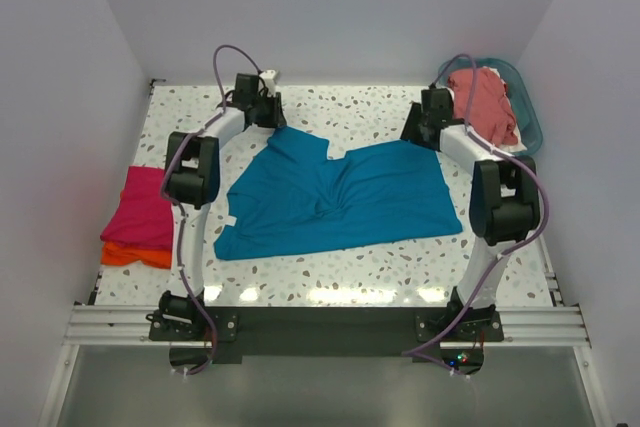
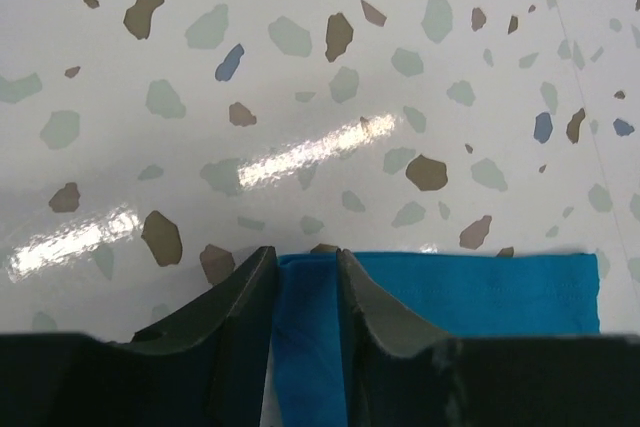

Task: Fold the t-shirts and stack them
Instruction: Fold the tshirt

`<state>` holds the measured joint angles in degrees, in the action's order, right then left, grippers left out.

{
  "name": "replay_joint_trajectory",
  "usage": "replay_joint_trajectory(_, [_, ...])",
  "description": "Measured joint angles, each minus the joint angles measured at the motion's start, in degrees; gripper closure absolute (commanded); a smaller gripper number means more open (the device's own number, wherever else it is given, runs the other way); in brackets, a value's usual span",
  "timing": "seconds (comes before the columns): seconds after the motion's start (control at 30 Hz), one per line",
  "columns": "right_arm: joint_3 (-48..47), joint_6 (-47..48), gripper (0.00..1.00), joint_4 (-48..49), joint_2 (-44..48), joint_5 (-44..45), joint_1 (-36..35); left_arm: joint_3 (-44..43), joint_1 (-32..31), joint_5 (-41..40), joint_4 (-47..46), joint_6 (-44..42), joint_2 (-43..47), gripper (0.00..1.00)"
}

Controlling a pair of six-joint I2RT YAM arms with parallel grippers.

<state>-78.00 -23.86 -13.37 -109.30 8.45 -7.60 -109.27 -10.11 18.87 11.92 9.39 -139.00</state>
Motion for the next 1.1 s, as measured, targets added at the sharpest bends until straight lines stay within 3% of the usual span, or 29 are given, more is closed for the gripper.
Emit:
replay_joint_trajectory(0.17, [-2.34,1.16,0.45,-0.87,-2.40,0.68,0.85,-0.15,-0.52,-0.90,1.29,-0.48,-0.04,0.99])
replay_joint_trajectory(0.2, [-3.23,1.55,0.45,-1.51,-3.10,0.90,0.96,-0.17,-0.55,-1.07,1.49,-0.46,-0.04,1.00])
replay_joint_trajectory(1.1, [-18.78,8.79,0.45,-7.19,-17.09,8.85,1.62,-3.39,0.79,-9.70,1.29,-1.14,0.94,1.00])
